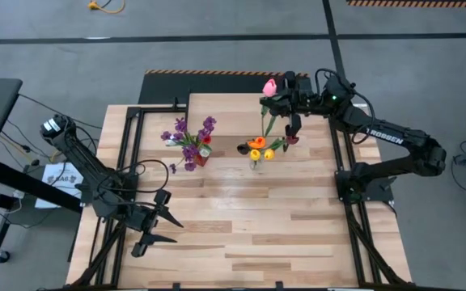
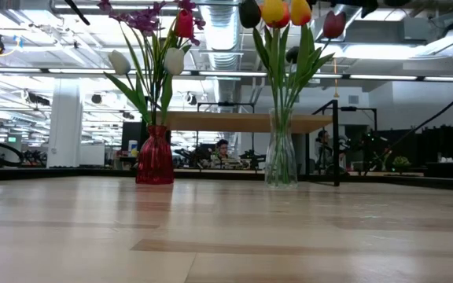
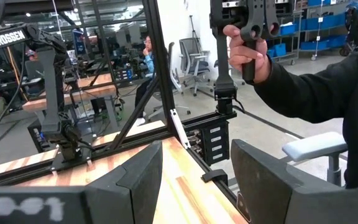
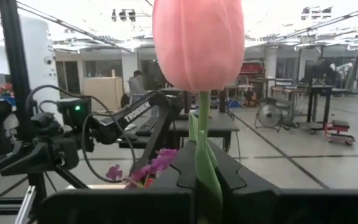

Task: Pick and place flowers into a vace then onto a shelf
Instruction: Put the pink flower into the white flower vase

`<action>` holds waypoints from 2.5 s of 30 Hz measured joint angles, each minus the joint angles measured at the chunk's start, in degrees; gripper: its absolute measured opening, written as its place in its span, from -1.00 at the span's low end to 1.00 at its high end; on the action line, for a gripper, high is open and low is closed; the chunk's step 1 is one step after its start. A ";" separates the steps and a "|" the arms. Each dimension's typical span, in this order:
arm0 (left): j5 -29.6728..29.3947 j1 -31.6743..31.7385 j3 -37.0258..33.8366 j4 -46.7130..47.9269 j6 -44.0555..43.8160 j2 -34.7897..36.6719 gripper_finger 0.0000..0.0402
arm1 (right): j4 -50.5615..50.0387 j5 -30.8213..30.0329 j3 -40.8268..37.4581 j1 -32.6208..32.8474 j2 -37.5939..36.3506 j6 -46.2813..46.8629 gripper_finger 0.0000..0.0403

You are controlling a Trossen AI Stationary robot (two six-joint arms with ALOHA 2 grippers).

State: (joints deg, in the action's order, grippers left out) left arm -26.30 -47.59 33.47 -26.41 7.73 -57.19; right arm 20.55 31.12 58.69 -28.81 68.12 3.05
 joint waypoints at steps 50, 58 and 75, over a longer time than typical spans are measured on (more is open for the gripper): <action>0.02 0.00 0.00 0.04 -1.07 -0.02 -0.09 | -0.82 -5.73 -2.14 4.43 0.21 -4.46 -1.00; 0.02 0.00 0.00 0.03 -1.07 -0.02 -0.09 | -0.67 -8.36 -2.14 5.01 0.50 -5.62 -1.00; 0.20 0.00 0.01 0.04 -1.05 -0.02 -0.09 | -3.74 -13.29 -2.16 7.94 1.97 -8.00 -1.00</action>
State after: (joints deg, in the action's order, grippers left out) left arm -26.11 -47.59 33.48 -26.37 6.68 -57.21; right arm 16.81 17.82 56.53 -20.87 70.09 -4.95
